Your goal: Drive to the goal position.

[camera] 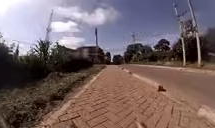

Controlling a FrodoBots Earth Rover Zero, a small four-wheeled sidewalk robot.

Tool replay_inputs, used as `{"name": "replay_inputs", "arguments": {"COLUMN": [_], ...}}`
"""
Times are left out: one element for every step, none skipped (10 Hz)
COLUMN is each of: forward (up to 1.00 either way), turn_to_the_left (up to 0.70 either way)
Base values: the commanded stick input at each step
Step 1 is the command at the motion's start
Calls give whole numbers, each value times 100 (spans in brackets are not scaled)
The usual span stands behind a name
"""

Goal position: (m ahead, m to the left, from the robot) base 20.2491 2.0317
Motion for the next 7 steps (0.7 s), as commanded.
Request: {"name": "replay_inputs", "arguments": {"forward": [69, 69, 69, 69, 69, 69, 69], "turn_to_the_left": [0, 0, 0, 0, 0, 0, 0]}}
